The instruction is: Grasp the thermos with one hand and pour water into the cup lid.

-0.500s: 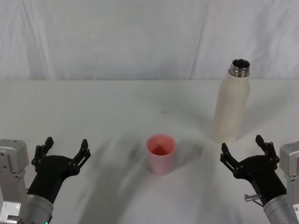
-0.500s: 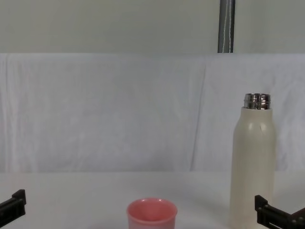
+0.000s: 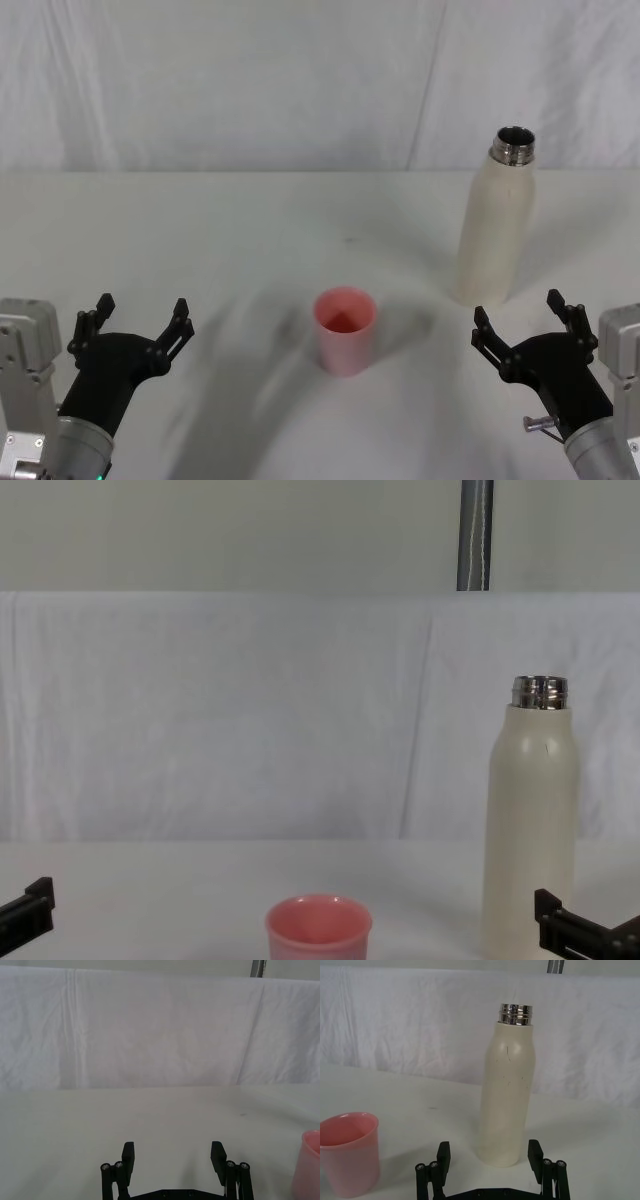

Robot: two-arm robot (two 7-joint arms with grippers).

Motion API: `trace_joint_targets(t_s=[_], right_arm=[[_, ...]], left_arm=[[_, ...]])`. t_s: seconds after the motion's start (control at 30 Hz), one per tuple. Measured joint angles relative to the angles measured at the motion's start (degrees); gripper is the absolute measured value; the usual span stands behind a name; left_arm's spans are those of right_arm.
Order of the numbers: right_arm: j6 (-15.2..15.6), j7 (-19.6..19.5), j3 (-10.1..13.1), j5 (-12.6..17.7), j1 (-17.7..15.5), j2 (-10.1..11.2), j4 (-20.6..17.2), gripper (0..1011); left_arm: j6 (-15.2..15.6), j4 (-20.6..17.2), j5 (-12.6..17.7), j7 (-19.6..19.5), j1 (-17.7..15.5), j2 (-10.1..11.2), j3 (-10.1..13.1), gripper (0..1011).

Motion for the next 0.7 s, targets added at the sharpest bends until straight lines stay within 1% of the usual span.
trace_joint_targets(t_s=[0.7], right_arm=[[0.0, 0.0, 0.0, 0.0, 0.0, 0.0, 0.0, 1000]], left_arm=[[0.0, 0.0, 0.0, 0.0, 0.0, 0.0, 0.0, 1001]])
